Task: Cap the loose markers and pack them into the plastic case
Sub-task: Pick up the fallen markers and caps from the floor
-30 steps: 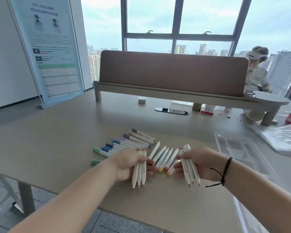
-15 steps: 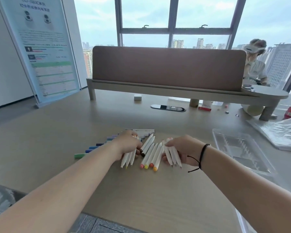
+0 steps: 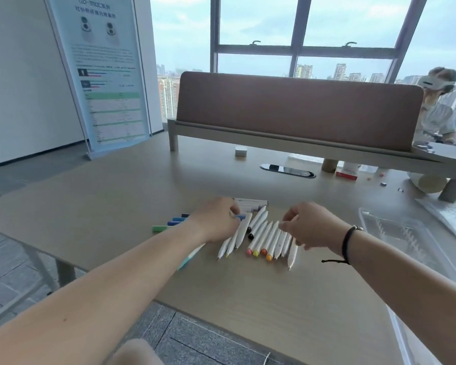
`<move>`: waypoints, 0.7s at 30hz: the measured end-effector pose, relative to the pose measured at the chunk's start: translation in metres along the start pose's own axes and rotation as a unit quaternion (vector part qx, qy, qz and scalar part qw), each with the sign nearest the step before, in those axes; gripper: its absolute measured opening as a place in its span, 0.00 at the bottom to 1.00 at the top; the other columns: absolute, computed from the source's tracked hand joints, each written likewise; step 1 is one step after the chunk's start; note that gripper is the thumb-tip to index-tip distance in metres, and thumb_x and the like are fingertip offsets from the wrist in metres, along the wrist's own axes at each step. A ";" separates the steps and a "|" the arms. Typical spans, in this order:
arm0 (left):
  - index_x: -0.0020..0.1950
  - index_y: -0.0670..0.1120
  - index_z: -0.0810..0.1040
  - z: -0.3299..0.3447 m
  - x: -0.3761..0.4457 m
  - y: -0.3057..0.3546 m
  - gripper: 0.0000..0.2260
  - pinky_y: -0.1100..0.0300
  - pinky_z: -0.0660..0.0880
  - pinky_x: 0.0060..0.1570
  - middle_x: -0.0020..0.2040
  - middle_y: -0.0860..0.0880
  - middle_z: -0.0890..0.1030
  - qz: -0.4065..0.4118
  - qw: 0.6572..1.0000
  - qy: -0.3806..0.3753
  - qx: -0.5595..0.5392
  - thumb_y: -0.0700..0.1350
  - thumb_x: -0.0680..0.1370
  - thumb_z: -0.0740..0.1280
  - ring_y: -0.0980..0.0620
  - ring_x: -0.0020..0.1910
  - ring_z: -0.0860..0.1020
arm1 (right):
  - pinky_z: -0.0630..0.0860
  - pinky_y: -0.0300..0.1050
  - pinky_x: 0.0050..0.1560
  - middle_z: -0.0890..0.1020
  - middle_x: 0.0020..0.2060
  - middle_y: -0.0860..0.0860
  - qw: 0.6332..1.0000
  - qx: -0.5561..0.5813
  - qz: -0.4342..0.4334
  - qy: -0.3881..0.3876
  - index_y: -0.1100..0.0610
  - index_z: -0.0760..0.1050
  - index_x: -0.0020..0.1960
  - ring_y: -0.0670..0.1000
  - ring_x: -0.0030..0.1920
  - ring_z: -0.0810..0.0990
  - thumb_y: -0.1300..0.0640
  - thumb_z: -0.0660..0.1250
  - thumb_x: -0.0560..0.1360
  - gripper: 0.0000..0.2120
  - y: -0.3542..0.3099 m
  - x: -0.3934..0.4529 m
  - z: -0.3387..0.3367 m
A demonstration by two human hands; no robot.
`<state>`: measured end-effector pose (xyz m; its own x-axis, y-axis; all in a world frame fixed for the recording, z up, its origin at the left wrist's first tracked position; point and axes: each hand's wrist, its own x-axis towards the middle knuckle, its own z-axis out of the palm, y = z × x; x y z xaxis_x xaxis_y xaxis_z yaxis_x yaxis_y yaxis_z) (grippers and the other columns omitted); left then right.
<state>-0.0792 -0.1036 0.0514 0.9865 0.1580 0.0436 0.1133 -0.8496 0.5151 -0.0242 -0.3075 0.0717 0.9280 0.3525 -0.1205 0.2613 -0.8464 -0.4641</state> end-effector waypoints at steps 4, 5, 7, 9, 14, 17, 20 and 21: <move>0.49 0.50 0.80 -0.027 -0.030 -0.029 0.08 0.58 0.75 0.50 0.50 0.49 0.81 0.028 0.994 0.080 0.071 0.46 0.79 0.61 0.47 0.49 0.78 | 0.74 0.42 0.36 0.79 0.37 0.44 0.984 -0.075 -0.155 0.041 0.50 0.77 0.44 0.45 0.36 0.77 0.46 0.67 0.77 0.08 -0.057 -0.017 0.018; 0.47 0.50 0.78 -0.036 -0.039 -0.042 0.08 0.54 0.76 0.50 0.49 0.48 0.81 0.026 0.989 0.101 0.104 0.47 0.78 0.60 0.45 0.49 0.78 | 0.71 0.42 0.34 0.78 0.36 0.44 0.977 -0.087 -0.192 0.036 0.49 0.76 0.43 0.45 0.36 0.76 0.45 0.67 0.77 0.09 -0.076 -0.022 0.028; 0.48 0.50 0.77 -0.053 -0.059 -0.073 0.09 0.51 0.77 0.49 0.50 0.47 0.80 0.002 0.978 0.128 0.165 0.49 0.79 0.58 0.43 0.48 0.78 | 0.68 0.42 0.33 0.78 0.37 0.45 0.957 -0.135 -0.256 0.033 0.49 0.75 0.41 0.49 0.38 0.77 0.42 0.65 0.76 0.11 -0.116 -0.030 0.052; 0.50 0.51 0.77 -0.071 -0.084 -0.109 0.10 0.54 0.74 0.46 0.51 0.48 0.80 -0.026 0.968 0.147 0.201 0.50 0.80 0.57 0.43 0.49 0.79 | 0.64 0.41 0.31 0.79 0.38 0.46 0.934 -0.172 -0.312 0.034 0.48 0.72 0.39 0.52 0.41 0.77 0.42 0.64 0.77 0.13 -0.158 -0.036 0.079; 0.47 0.51 0.75 -0.114 -0.173 -0.211 0.07 0.54 0.74 0.43 0.49 0.48 0.80 -0.127 0.948 0.196 0.219 0.50 0.79 0.58 0.45 0.46 0.79 | 0.73 0.44 0.40 0.81 0.43 0.47 0.892 -0.155 -0.423 -0.026 0.48 0.76 0.44 0.53 0.44 0.79 0.42 0.64 0.77 0.11 -0.266 -0.050 0.161; 0.47 0.50 0.76 -0.131 -0.245 -0.278 0.07 0.50 0.77 0.45 0.47 0.49 0.80 -0.213 0.930 0.230 0.190 0.50 0.78 0.59 0.45 0.46 0.79 | 0.75 0.45 0.41 0.80 0.39 0.46 0.859 -0.117 -0.486 -0.109 0.48 0.72 0.38 0.50 0.41 0.78 0.44 0.66 0.76 0.11 -0.328 -0.069 0.225; 0.46 0.51 0.77 -0.133 -0.328 -0.342 0.08 0.49 0.77 0.46 0.46 0.51 0.80 -0.302 0.901 0.271 0.154 0.50 0.78 0.59 0.46 0.47 0.78 | 0.77 0.46 0.45 0.79 0.38 0.46 0.827 -0.126 -0.518 -0.177 0.47 0.70 0.36 0.51 0.42 0.79 0.45 0.66 0.75 0.11 -0.377 -0.093 0.301; 0.46 0.52 0.77 -0.130 -0.356 -0.363 0.08 0.49 0.77 0.47 0.46 0.51 0.80 -0.331 0.891 0.276 0.143 0.51 0.78 0.59 0.46 0.47 0.78 | 0.77 0.46 0.44 0.78 0.37 0.45 0.817 -0.133 -0.525 -0.198 0.47 0.70 0.36 0.52 0.43 0.79 0.46 0.66 0.75 0.11 -0.390 -0.101 0.327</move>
<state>-0.4869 0.2142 -0.0403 0.4931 0.8282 0.2664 0.7519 -0.5598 0.3484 -0.3063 0.1175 -0.0226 0.0115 0.9969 -0.0779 0.9556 -0.0339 -0.2928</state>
